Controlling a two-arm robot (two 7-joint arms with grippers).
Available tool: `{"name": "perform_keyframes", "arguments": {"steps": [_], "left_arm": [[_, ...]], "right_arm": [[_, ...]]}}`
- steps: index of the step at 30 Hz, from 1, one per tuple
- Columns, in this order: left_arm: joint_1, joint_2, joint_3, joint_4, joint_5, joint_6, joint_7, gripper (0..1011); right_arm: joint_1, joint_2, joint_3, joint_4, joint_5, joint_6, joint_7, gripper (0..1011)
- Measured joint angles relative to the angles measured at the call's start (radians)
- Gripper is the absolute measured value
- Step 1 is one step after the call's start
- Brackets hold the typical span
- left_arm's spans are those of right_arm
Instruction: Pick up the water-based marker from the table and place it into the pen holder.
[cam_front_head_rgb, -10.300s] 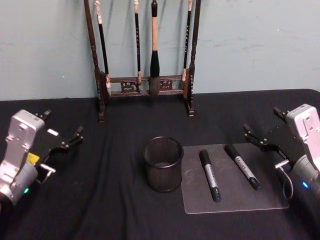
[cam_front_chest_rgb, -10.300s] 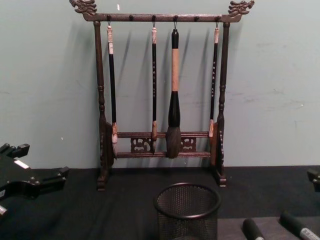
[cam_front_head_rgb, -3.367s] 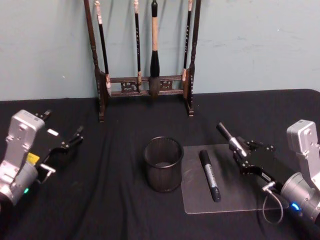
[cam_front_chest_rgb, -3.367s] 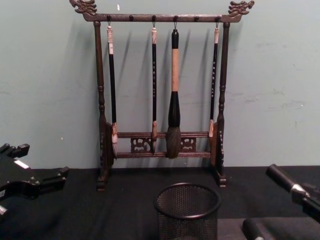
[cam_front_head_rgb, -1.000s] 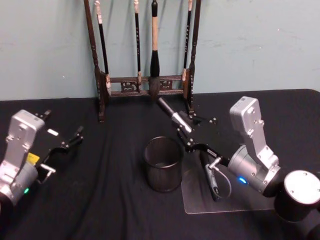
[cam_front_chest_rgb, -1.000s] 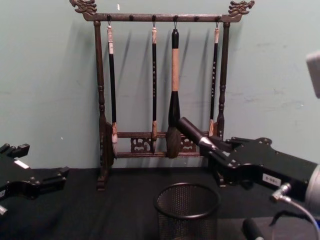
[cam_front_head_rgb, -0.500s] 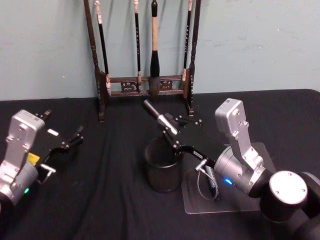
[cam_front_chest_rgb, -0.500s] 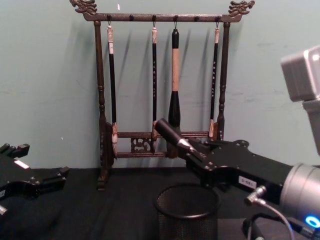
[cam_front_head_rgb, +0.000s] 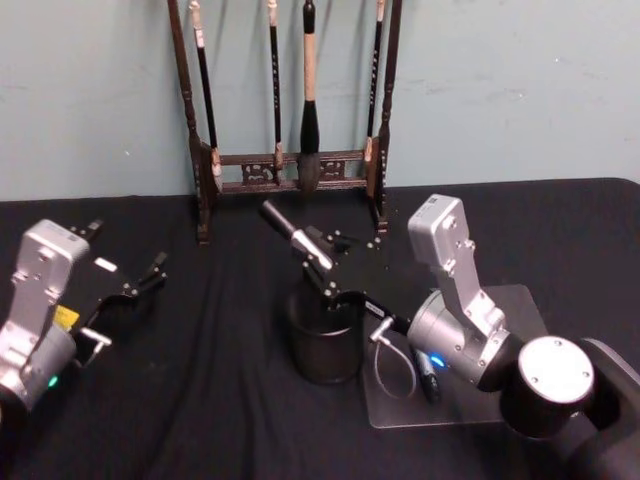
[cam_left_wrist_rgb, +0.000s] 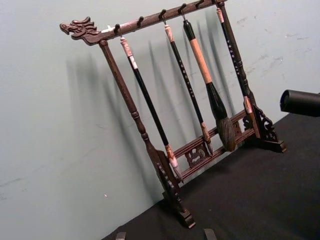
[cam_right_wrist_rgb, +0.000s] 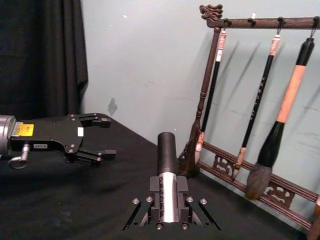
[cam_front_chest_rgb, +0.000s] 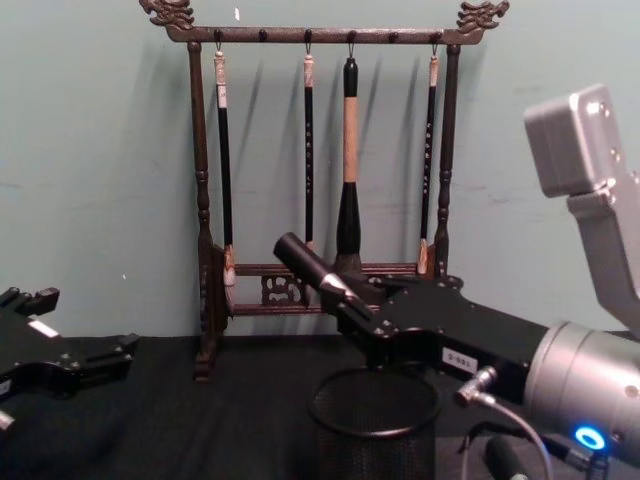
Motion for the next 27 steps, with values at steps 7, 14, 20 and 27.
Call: {"name": "perform_keyframes", "arguments": {"steps": [7,14,20,27], "left_arm": [[0.0,0.0,0.0,0.0,0.0,0.0,0.0,1009],[0.0,0.0,0.0,0.0,0.0,0.0,0.0,1009],[0.0,0.0,0.0,0.0,0.0,0.0,0.0,1009],[0.0,0.0,0.0,0.0,0.0,0.0,0.0,1009]], "right_arm": [[0.011,-0.006,-0.012,0.011,0.0,0.0,0.004,199],[0.016,-0.006,-0.016,0.018,0.001,0.006,0.006,199],[0.015,-0.006,-0.015,0.017,0.001,0.006,0.006,199],[0.015,-0.006,-0.015,0.016,0.0,0.006,0.005,257]]}}
